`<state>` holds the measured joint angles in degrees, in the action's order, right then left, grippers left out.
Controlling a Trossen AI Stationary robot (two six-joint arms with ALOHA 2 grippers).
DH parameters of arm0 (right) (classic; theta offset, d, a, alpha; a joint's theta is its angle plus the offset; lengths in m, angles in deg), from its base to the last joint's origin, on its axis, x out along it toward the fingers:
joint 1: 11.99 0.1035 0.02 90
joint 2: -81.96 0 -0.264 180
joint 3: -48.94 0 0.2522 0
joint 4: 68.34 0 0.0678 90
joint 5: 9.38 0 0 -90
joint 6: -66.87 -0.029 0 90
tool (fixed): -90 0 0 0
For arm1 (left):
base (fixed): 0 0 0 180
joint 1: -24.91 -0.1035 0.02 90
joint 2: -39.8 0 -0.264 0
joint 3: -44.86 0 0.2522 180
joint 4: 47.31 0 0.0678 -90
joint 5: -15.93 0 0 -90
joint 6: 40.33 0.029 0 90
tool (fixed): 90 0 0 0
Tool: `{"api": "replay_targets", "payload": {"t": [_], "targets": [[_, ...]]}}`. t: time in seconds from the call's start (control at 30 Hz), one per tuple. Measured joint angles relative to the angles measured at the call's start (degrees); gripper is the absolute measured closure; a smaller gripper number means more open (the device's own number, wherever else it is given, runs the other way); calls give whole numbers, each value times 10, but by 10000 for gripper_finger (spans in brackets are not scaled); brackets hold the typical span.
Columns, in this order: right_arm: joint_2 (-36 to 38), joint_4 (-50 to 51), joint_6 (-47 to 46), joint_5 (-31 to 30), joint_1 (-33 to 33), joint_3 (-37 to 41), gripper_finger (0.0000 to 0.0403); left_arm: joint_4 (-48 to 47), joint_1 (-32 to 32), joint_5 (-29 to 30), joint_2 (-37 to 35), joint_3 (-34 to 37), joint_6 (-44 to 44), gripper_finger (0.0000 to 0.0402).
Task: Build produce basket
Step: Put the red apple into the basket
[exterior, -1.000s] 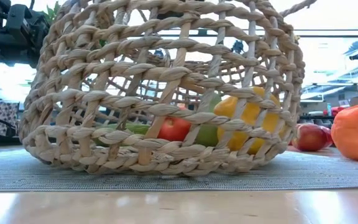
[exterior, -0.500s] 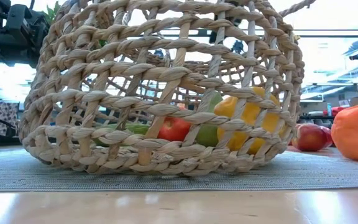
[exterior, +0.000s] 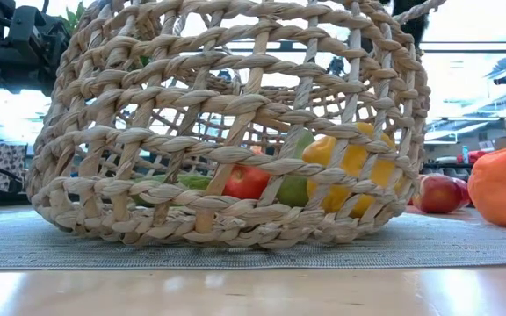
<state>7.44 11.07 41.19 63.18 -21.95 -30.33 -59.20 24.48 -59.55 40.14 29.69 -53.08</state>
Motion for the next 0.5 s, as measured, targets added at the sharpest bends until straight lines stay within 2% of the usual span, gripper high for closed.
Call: {"api": "replay_targets", "payload": {"t": [0.23,0.5], "targets": [[21,-70,-43,107,-29,135,7,0,0,0,0,0,0,241],[16,-97,-63,122,-37,196,5,0,0,0,0,0,0,241]]}}
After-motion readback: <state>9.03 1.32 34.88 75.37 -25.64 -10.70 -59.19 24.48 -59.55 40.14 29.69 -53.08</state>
